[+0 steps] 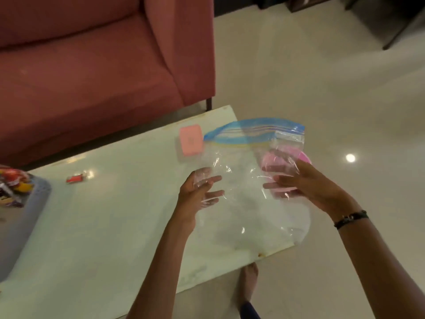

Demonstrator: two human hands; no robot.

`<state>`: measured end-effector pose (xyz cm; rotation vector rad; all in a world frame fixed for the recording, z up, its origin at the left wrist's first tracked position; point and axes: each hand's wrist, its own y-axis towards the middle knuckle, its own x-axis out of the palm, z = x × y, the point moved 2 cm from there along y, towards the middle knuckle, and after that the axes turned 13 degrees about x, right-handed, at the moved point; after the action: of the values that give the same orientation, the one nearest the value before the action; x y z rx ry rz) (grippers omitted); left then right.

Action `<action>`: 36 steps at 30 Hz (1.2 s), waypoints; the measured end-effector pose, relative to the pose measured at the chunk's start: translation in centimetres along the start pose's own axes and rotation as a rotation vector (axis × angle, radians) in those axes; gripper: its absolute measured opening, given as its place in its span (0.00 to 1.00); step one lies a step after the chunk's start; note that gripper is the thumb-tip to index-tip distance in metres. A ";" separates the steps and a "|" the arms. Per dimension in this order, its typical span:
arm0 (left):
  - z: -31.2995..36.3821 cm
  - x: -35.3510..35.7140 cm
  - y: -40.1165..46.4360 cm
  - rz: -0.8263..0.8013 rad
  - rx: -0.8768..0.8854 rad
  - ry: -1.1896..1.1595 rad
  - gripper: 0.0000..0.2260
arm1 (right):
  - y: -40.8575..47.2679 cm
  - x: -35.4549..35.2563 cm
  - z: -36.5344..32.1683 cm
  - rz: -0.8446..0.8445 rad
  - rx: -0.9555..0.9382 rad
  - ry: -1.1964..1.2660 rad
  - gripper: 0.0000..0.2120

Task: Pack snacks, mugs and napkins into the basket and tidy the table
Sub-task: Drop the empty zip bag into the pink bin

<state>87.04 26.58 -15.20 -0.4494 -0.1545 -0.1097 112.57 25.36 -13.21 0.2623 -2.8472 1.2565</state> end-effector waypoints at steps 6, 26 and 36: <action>-3.3 5.4 3.6 0.007 -0.184 -0.016 0.11 | 0.2 -8.1 2.2 0.024 -0.224 -0.168 0.14; -9.7 16.8 11.5 -0.357 -0.040 0.334 0.14 | 19.8 -13.5 15.1 0.640 0.102 -1.135 0.28; -14.6 15.1 14.3 -0.381 0.070 0.331 0.10 | 31.9 -14.9 21.6 0.208 0.409 -1.289 0.20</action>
<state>105.71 31.93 -31.62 -0.3225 0.0835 -0.5476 123.27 32.79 -52.42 1.1943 -3.5136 2.3717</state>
